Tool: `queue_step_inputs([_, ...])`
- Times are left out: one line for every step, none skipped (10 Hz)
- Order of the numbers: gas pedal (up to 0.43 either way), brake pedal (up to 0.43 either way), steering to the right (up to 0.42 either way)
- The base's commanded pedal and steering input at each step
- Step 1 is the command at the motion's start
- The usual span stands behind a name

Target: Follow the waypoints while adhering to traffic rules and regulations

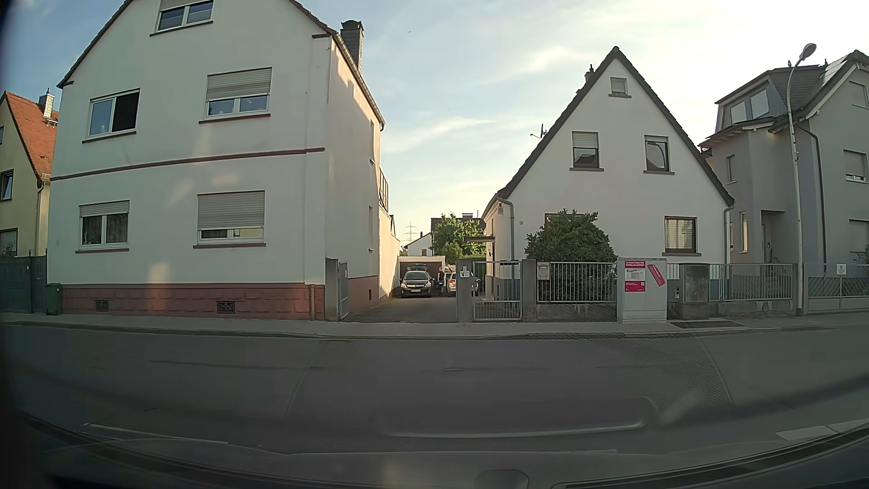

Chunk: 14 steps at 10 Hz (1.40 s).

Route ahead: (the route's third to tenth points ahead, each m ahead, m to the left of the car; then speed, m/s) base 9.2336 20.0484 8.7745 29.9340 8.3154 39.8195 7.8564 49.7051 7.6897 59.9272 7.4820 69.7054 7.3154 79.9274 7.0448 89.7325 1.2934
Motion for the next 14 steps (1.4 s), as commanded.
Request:
queue_step_inputs([0.0, 0.201, -0.013])
queue_step_inputs([0.0, 0.201, -0.013])
queue_step_inputs([0.0, 0.201, -0.014])
queue_step_inputs([0.0, 0.201, -0.014])
queue_step_inputs([0.0, 0.201, -0.015])
queue_step_inputs([0.0, 0.207, -0.02])
queue_step_inputs([0.0, 0.207, -0.027])
queue_step_inputs([0.0, 0.207, -0.04])
queue_step_inputs([0.0, 0.213, -0.056])
queue_step_inputs([0.0, 0.213, -0.076])
queue_step_inputs([0.0, 0.22, -0.092])
queue_step_inputs([0.0, 0.22, -0.104])
queue_step_inputs([0.0, 0.22, -0.116])
queue_step_inputs([0.0, 0.226, -0.127])
